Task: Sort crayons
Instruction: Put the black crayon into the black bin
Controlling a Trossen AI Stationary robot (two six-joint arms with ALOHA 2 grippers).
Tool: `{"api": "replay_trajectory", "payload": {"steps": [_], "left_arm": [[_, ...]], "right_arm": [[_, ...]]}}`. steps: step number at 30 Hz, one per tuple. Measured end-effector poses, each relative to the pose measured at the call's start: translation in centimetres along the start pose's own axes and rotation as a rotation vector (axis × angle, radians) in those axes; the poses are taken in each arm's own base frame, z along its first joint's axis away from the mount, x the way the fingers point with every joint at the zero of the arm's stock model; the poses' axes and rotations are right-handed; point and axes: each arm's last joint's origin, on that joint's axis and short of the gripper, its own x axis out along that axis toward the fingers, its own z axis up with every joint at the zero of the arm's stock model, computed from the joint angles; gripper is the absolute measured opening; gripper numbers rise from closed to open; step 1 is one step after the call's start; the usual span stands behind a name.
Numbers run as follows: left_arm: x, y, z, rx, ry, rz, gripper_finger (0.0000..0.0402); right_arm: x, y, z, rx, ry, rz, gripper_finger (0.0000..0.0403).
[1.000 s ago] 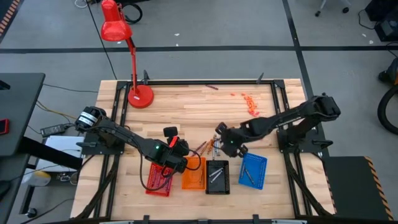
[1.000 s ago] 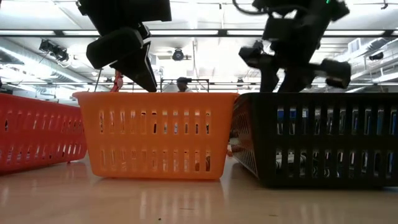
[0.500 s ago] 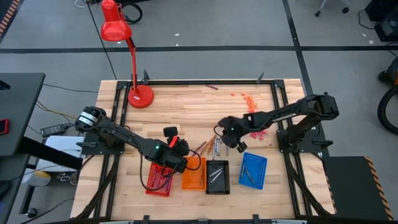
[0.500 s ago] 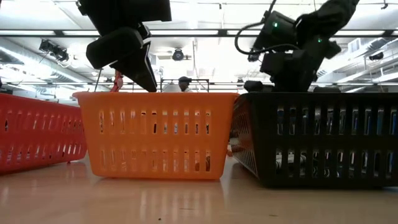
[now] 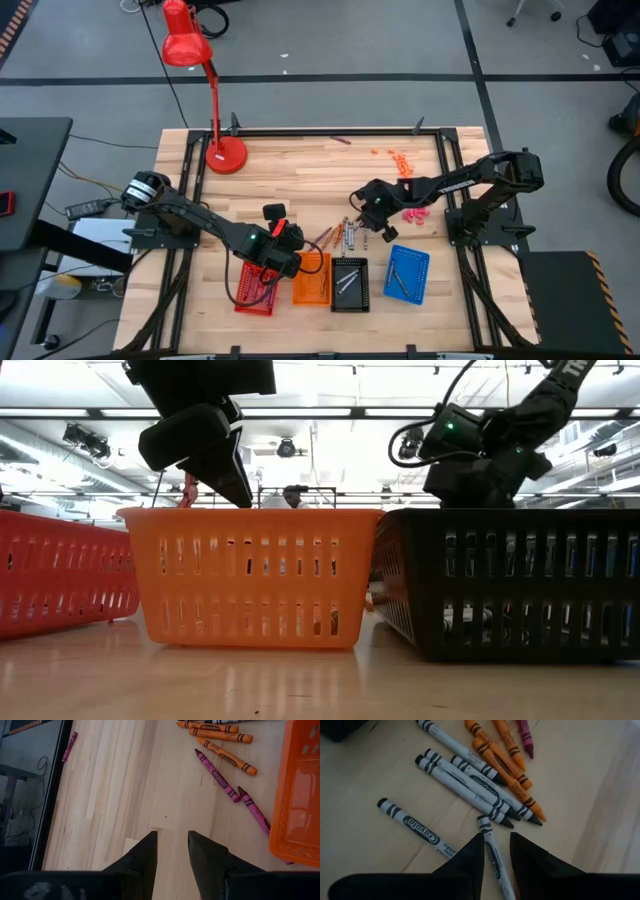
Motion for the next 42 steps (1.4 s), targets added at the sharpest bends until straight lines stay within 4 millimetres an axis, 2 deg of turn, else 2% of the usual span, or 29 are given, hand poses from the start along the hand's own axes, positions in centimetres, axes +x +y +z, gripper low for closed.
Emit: {"api": "replay_trajectory", "payload": {"steps": [8, 14, 25, 30, 33, 42], "left_arm": [[0.0, 0.0, 0.1, -0.005, -0.005, -0.002, 0.0121], [0.0, 0.0, 0.1, -0.007, -0.007, -0.003, 0.0121], [0.0, 0.0, 0.1, -0.007, -0.007, -0.003, 0.0121], [0.0, 0.0, 0.1, -0.007, -0.007, -0.002, 0.0121], [0.0, 0.0, 0.1, -0.007, -0.007, -0.003, 0.0121], [0.0, 0.0, 0.1, -0.006, -0.006, -0.003, 0.0121]], "right_arm": [[0.3, 0.6, -1.7, 0.008, -0.012, -0.035, 0.0091], [0.1, 0.1, -2.7, 0.061, -0.005, -0.061, 0.0082], [0.0, -0.2, -3.4, 0.158, 0.021, -0.052, 0.0081], [-0.1, -0.2, -3.6, 0.271, 0.037, -0.046, 0.0078], [-0.1, -0.2, -3.7, 0.325, 0.047, -0.049, 0.0070], [-0.2, -0.1, -3.8, 0.322, 0.056, -0.047, 0.0021]]}}
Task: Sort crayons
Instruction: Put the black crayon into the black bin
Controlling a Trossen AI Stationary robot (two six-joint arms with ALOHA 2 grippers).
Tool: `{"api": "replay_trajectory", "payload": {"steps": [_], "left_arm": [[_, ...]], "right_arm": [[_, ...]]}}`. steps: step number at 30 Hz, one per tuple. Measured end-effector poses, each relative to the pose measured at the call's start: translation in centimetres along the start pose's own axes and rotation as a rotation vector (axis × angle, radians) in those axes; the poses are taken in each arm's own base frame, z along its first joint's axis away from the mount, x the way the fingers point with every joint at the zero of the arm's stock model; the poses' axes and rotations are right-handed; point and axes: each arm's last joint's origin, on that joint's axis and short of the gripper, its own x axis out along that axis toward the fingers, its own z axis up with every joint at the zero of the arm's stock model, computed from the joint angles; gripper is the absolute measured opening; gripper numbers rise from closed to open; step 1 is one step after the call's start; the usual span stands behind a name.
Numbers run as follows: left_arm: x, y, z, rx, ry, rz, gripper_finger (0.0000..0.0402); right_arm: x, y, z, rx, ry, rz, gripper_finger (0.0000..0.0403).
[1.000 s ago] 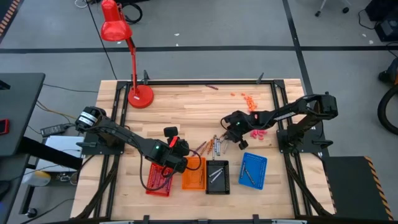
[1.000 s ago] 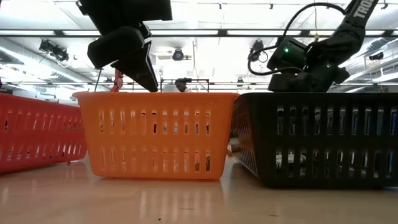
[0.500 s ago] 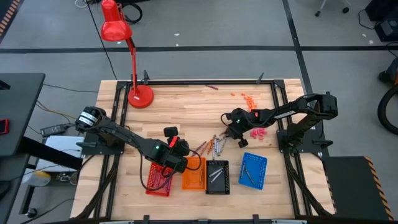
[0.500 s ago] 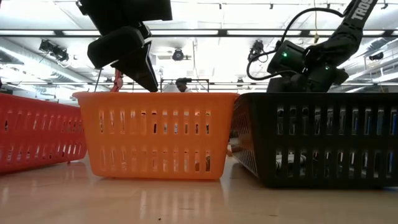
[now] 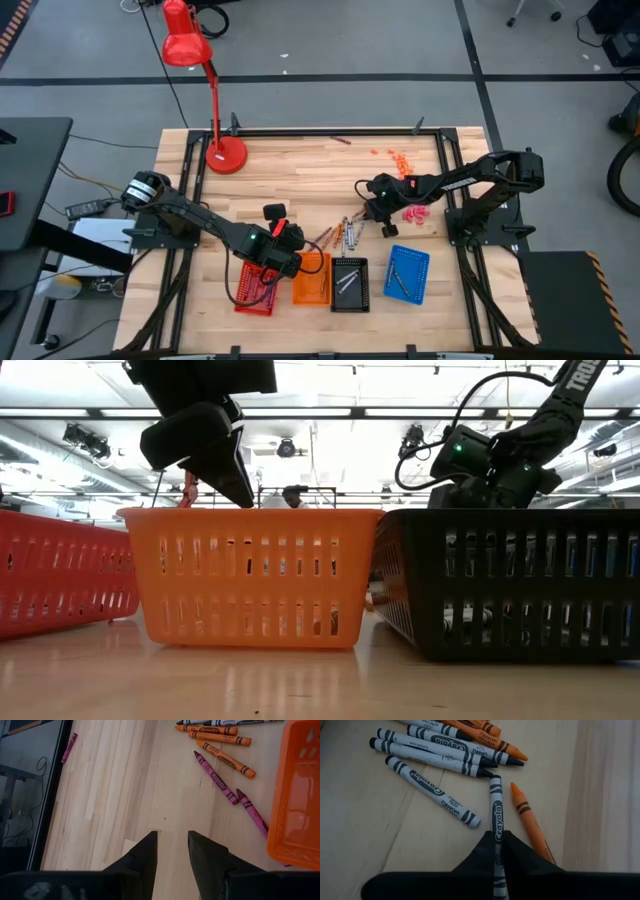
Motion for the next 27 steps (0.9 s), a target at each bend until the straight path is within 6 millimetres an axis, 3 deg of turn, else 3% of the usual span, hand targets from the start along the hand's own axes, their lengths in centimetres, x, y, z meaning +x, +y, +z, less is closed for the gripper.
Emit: {"api": "replay_trajectory", "payload": {"steps": [10, 17, 27], "left_arm": [[0.0, 0.0, 0.0, 0.000, 0.000, 0.000, 0.0121], [0.0, 0.0, 0.0, -0.001, 0.000, 0.000, 0.0121], [0.0, 0.0, 0.0, 0.004, 0.000, 0.000, 0.0121]], "right_arm": [[-0.3, -0.3, 0.6, -0.007, -0.010, -0.024, 0.0024], [-0.9, -0.3, 2.2, -0.033, -0.038, -0.041, 0.0026], [-1.4, 1.9, 6.5, -0.151, -0.118, 0.018, 0.0028]]}}
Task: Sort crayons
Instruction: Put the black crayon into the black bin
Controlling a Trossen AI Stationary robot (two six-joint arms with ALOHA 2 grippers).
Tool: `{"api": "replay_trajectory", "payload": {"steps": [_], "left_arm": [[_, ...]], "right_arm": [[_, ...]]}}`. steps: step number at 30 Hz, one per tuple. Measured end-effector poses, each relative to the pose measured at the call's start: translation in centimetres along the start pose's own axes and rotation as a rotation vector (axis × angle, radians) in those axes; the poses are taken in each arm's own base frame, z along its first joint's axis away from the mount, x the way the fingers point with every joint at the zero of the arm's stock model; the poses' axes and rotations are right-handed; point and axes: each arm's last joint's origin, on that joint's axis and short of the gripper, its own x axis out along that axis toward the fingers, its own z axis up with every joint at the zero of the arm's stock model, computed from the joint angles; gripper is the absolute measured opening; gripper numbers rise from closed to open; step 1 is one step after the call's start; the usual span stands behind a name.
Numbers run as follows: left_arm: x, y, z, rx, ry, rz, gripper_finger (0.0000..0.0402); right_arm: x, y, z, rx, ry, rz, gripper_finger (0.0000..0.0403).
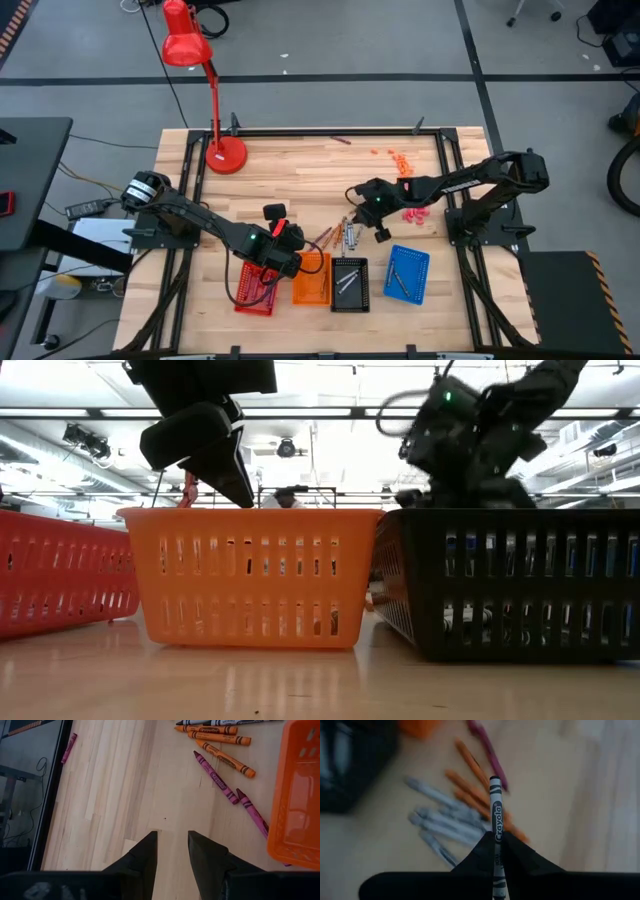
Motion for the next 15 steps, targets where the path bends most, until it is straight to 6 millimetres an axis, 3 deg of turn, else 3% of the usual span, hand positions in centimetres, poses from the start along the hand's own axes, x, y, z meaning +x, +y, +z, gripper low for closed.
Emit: {"api": "replay_trajectory", "payload": {"steps": [8, 15], "left_arm": [[0.0, 0.0, 0.0, 0.003, 0.002, 0.001, 0.0121], [0.0, 0.1, -0.2, 0.017, 0.016, 0.006, 0.0121]], "right_arm": [[-0.1, 3.8, 4.4, -0.159, -0.125, 0.121, 0.0028], [-0.1, 7.1, 5.9, -0.185, -0.186, 0.220, 0.0029]]}}
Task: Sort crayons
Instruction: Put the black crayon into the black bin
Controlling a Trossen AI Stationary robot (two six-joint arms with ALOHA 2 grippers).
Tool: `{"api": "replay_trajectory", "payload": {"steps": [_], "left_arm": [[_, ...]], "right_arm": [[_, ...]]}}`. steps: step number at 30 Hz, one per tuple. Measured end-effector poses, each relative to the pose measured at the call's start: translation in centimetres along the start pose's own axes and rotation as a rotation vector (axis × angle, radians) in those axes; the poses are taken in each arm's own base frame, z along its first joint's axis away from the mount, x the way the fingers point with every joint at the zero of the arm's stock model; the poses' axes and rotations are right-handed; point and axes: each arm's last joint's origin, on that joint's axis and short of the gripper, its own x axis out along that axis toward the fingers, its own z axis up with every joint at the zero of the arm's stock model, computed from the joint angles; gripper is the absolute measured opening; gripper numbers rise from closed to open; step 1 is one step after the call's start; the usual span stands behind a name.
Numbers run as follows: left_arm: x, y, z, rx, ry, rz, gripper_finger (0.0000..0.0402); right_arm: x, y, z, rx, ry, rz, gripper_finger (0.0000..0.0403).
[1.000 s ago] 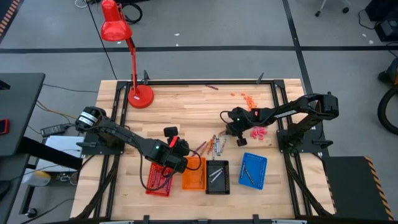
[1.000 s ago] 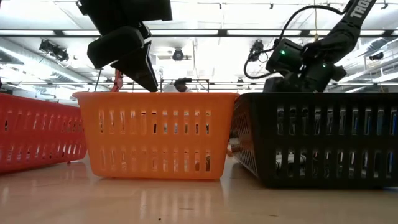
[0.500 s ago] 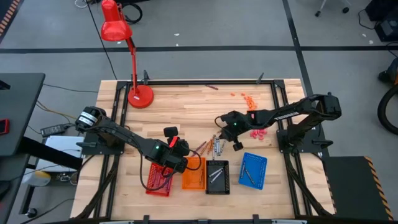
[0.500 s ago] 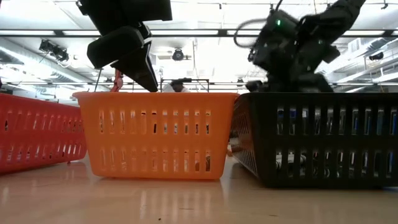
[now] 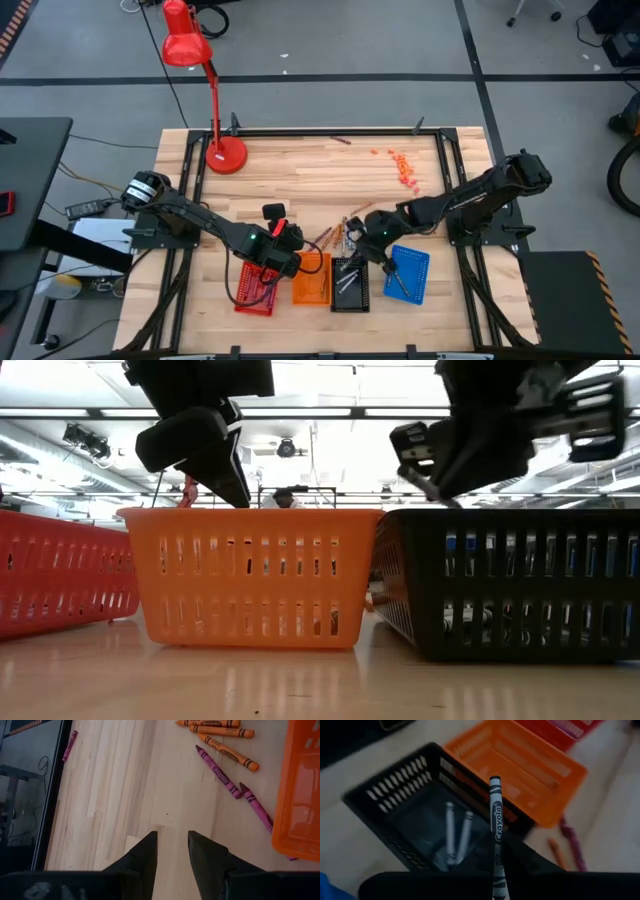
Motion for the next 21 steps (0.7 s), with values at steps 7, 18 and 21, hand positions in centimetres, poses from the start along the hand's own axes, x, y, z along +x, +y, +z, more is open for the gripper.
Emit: {"api": "replay_trajectory", "payload": {"steps": [7, 18, 21], "left_arm": [[0.0, 0.0, 0.1, -0.004, -0.004, -0.001, 0.0121], [0.0, 0.0, 0.1, -0.012, -0.005, -0.002, 0.0121], [-0.1, -0.1, 0.0, -0.013, -0.006, -0.003, 0.0121]], "right_arm": [[0.6, 2.1, 0.5, -0.034, -0.061, 0.037, 0.0029], [0.8, 3.0, 0.7, 0.018, -0.181, 0.024, 0.0031], [0.9, 3.1, 0.3, 0.023, -0.167, 0.029, 0.0045]]}}
